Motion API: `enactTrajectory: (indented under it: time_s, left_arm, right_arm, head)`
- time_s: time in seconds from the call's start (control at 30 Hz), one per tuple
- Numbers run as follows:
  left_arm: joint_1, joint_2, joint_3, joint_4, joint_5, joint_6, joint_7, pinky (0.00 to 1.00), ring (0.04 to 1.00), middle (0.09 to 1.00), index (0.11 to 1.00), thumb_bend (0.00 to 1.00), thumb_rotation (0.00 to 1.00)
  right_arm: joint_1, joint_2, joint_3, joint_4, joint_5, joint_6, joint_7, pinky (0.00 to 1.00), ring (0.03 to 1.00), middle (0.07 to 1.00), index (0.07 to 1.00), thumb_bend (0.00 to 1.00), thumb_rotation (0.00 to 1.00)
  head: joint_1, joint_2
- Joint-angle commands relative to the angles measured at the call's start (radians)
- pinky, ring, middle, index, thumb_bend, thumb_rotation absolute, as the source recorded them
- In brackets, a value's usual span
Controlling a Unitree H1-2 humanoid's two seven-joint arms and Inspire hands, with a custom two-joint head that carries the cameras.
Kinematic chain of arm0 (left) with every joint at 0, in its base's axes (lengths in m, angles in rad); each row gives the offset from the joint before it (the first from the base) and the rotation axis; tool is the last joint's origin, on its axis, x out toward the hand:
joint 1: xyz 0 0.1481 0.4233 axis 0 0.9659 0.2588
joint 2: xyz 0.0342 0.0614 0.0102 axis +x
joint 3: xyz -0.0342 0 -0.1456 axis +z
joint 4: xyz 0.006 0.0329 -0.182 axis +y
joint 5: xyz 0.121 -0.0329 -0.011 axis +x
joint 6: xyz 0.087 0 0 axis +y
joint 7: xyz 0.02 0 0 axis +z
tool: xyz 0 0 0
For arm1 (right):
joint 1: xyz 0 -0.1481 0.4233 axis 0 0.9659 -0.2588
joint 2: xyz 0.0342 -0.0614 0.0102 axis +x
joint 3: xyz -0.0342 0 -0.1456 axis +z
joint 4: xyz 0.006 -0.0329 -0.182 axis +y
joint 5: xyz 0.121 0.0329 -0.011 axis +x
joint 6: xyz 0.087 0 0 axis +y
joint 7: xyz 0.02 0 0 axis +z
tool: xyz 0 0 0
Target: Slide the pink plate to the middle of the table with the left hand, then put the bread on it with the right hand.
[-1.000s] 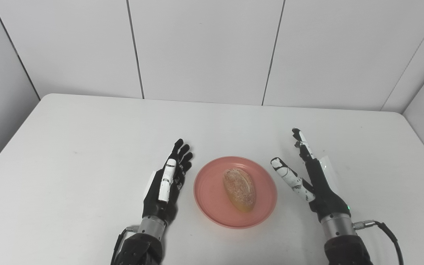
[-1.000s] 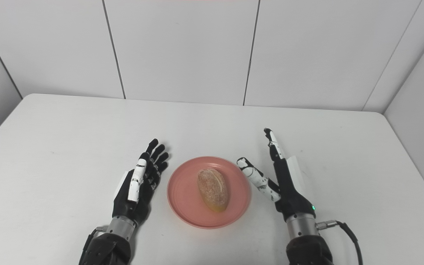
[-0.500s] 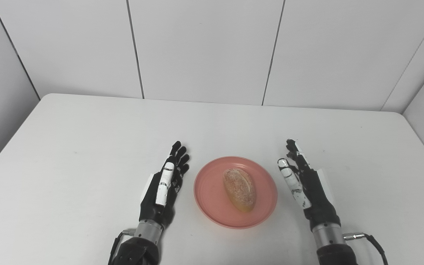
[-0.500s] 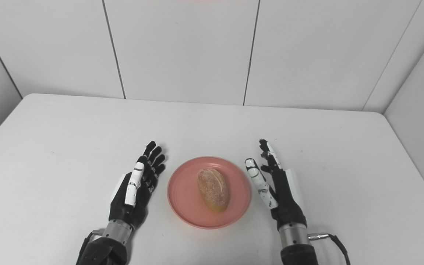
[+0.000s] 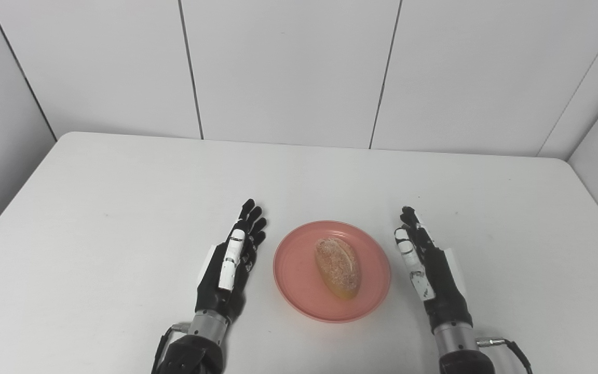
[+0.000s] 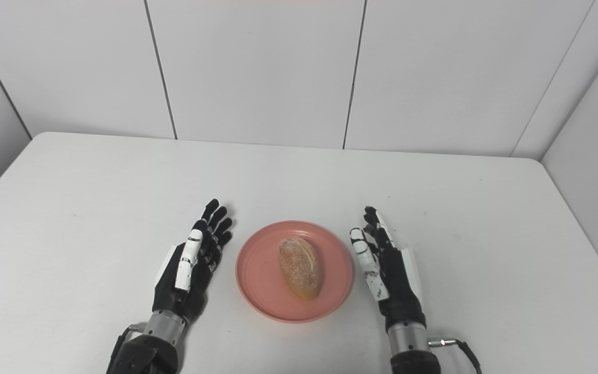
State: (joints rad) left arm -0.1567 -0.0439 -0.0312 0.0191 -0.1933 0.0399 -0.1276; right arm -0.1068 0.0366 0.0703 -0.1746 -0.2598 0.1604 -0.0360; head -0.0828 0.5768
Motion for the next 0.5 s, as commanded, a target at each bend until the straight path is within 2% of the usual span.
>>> enactTrajectory:
  time_s: [0.0,0.47]
  left_arm:
    - [0.007,0.001,0.001,0.015,0.007,0.005,0.003,1.0,0.981,0.992,0.977,0.48,1.0]
    - [0.009,0.004,0.0,0.01,0.006,0.003,0.0,1.0,0.981,0.993,0.981,0.48,1.0]
  right_arm:
    - [-0.007,-0.003,0.0,-0.011,0.011,-0.074,-0.013,0.85,0.92,0.931,0.928,0.34,1.0]
    - [-0.003,-0.01,0.009,-0.002,0.013,-0.086,-0.017,0.84,0.912,0.929,0.922,0.35,1.0]
  head:
    - [0.002,-0.001]
    - [0.002,0.002]
